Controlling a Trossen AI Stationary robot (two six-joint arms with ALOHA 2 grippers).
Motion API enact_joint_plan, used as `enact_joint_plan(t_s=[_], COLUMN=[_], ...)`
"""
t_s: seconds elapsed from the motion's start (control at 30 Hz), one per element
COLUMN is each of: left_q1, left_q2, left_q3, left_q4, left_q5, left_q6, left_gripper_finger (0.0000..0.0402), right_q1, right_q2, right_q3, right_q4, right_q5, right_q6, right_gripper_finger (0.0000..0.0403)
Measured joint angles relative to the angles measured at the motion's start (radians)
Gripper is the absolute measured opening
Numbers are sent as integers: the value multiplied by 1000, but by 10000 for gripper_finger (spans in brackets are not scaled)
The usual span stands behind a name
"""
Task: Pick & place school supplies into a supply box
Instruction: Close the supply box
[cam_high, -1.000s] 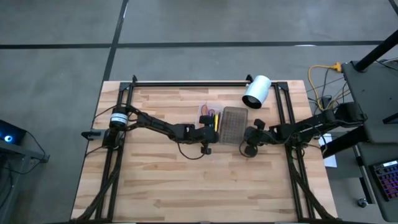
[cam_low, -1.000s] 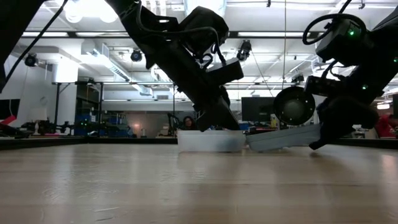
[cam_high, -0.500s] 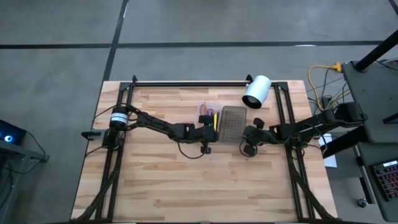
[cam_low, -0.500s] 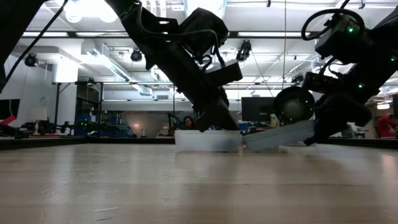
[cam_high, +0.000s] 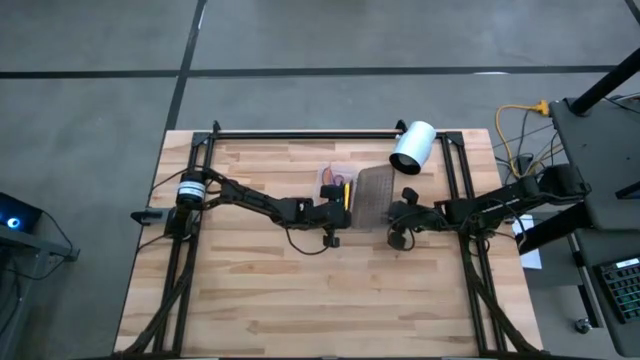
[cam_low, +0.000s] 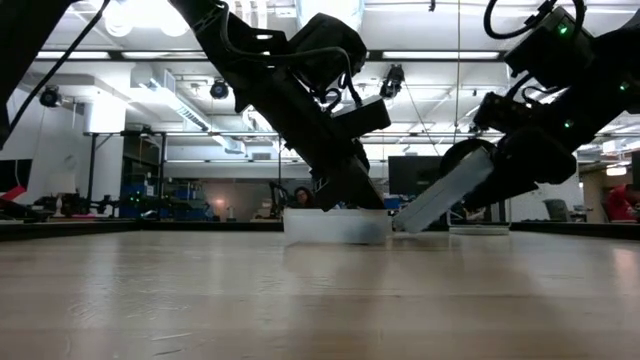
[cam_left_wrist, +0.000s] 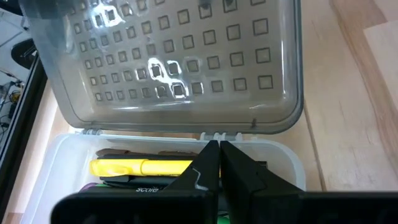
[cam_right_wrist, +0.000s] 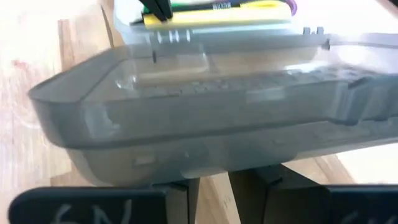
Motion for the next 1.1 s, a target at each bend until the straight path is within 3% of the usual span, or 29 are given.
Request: enact_joint_plan(t_s=[1.1], left_q1=[0], left_q2=[0], left_q3=[0], left_q4=[-3], left_q5=[-1], left_q6=[2], left_gripper_finger=[0], right_q1=[0], right_q2=[0], right_q3=[-5], right_q4=[323], right_q5=[27], right_q6=[-144], right_gripper_finger=[68])
